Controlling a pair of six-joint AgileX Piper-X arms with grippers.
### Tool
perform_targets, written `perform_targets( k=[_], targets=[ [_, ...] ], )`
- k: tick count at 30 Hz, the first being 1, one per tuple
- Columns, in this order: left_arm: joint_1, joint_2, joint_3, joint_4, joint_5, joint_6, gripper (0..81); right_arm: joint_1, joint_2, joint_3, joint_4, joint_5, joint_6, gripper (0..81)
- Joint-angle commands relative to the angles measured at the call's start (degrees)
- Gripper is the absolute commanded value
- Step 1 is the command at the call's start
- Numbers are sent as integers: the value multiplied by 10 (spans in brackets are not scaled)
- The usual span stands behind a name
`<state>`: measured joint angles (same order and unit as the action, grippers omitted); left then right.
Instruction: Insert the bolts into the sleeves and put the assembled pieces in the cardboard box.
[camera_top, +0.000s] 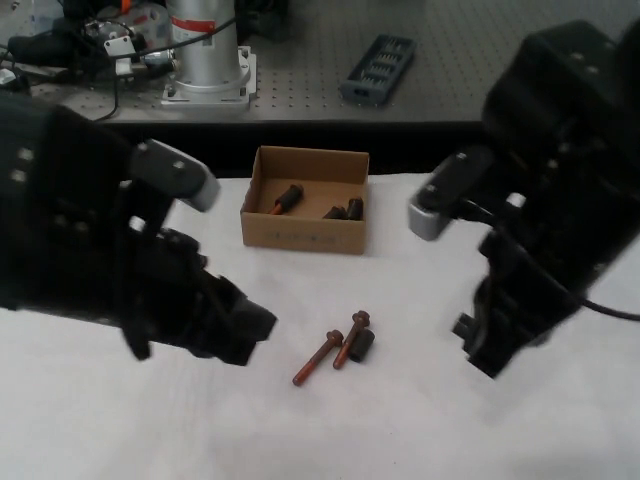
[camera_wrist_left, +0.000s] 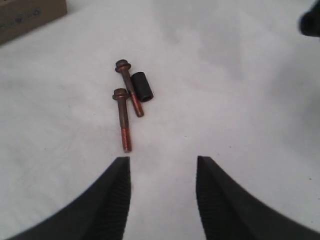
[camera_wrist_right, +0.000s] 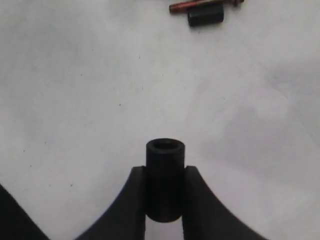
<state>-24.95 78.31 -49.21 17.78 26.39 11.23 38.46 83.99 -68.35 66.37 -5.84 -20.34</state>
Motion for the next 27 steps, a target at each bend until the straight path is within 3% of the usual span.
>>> perform_targets(
  k=[1,14,27],
  targets=[
    [-13,48,-20,-25,-20,-21,327,-4,-68,44,3,-7,1,28],
    [-35,270,-192,-24,-56,-18,327,-4,-181,137,2,-7,28,28],
    [-39,354,-270,63,-65,-4,327,-5,-181,143,-28,-7,25,28]
  ],
)
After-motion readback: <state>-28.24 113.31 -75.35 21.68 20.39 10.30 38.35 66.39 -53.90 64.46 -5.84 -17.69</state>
